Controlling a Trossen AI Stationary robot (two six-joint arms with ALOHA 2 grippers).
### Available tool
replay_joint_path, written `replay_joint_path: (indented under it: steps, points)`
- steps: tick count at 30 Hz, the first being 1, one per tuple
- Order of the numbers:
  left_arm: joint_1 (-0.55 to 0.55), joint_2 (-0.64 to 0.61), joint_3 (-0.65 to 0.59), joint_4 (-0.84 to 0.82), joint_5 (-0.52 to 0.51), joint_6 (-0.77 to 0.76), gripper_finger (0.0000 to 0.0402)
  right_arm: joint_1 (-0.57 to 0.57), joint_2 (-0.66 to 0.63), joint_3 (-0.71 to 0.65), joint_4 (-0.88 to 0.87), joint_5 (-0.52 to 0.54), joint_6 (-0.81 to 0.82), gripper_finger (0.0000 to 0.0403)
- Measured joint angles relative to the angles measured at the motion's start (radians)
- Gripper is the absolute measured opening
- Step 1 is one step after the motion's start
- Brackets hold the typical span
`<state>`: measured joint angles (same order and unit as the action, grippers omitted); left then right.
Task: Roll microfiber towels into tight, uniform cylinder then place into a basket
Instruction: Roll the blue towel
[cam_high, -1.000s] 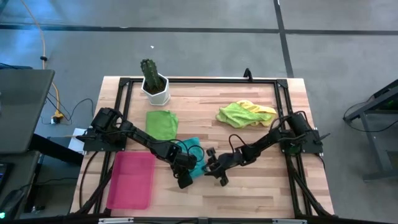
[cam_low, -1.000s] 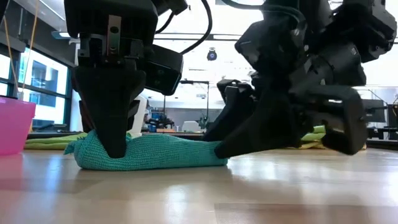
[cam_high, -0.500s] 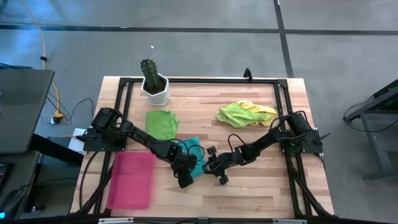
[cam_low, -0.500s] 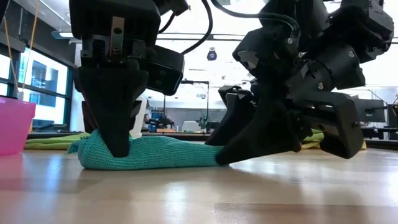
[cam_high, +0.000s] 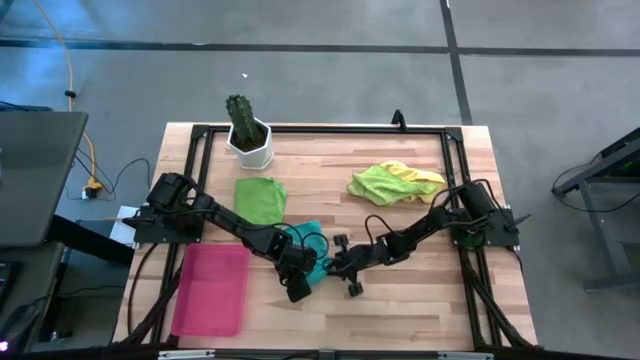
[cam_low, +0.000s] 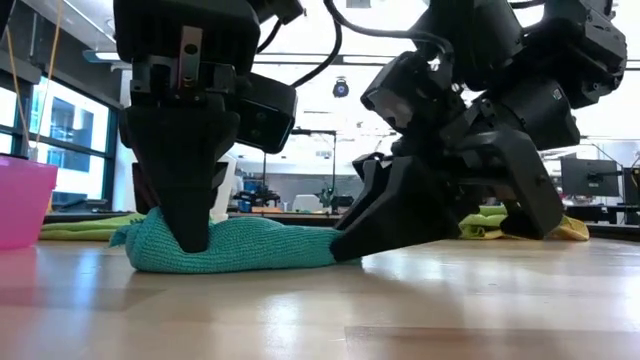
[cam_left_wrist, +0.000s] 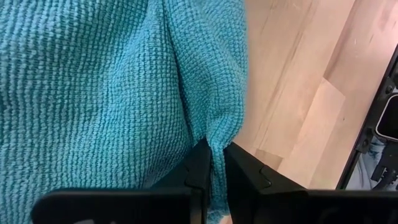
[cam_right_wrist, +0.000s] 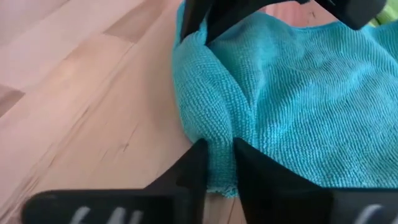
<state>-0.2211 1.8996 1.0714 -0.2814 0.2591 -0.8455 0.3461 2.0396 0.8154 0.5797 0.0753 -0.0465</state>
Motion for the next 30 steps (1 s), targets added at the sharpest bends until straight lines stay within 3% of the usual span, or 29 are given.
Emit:
replay_joint_path:
  steps: [4,13,24,30]
  points:
    - [0.000,0.000,0.000,0.001,-0.001,0.035,0.0028,0.002,0.001,0.000,0.000,-0.002,0.024,0.0010]
    - [0.000,0.000,0.000,0.001,-0.004,0.102,0.0033,0.002,0.002,-0.001,0.001,-0.011,0.024,0.0004]
    - [0.002,-0.014,0.001,-0.011,-0.055,0.152,0.0120,0.002,0.003,-0.002,0.001,-0.019,0.073,0.0004]
    - [0.032,-0.105,-0.001,-0.085,-0.086,0.174,0.0128,0.002,0.003,-0.002,0.004,-0.034,0.127,0.0004]
